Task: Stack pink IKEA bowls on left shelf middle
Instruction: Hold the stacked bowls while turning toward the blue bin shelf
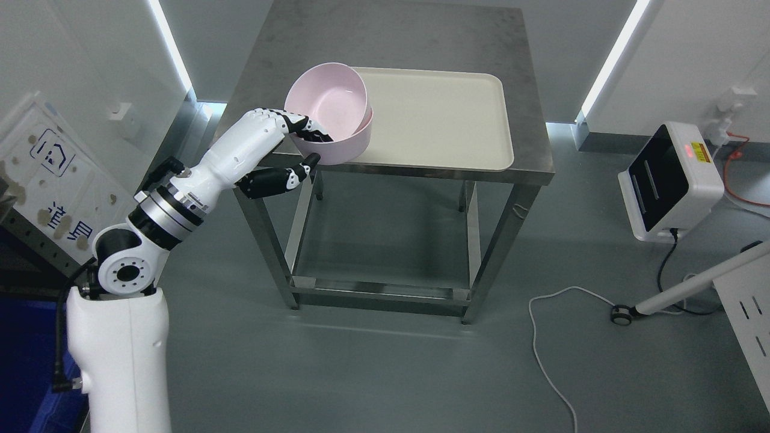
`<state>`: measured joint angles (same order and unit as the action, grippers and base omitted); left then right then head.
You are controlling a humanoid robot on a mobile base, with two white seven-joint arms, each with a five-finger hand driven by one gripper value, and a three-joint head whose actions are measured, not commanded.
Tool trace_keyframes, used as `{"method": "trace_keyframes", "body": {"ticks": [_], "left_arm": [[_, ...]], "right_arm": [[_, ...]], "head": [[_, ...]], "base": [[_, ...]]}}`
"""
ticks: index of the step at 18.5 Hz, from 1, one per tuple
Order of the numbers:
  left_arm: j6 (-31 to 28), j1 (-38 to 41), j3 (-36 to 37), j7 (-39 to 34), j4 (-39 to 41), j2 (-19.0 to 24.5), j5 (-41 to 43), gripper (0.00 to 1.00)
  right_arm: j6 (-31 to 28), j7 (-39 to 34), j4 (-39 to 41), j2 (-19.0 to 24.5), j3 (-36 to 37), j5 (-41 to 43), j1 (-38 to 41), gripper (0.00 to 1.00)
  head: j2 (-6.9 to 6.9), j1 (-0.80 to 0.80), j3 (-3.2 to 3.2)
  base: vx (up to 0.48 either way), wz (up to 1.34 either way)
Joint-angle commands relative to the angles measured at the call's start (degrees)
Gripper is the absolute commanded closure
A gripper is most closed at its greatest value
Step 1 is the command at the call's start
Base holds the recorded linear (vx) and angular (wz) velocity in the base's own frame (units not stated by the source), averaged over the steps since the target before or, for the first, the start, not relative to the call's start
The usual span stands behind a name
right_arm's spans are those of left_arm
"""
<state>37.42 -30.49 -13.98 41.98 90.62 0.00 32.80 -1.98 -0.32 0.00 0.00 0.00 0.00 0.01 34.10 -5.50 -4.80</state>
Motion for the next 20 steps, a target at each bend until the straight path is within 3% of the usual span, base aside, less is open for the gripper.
{"method": "trace_keyframes", "body": {"ticks": [1,20], "left_arm": [[-0.5,-0.19,-0.17,0.03,0.0,1.0,-0.28,0.97],[-0.77,-0.54,-0.79,0.03,-0.27,1.0,-2.65,0.96]], "right_arm": [[-0.04,-0.04,1.93,-1.0,0.7,0.0,1.66,0.0],[-0.04,-0.04,1.93,-1.0,0.7,0.0,1.66,0.0]], "head": [[0.0,0.0,0.0],[0.0,0.0,0.0]], "base": [[-0.173,-0.19],[-0.207,0.01]]}}
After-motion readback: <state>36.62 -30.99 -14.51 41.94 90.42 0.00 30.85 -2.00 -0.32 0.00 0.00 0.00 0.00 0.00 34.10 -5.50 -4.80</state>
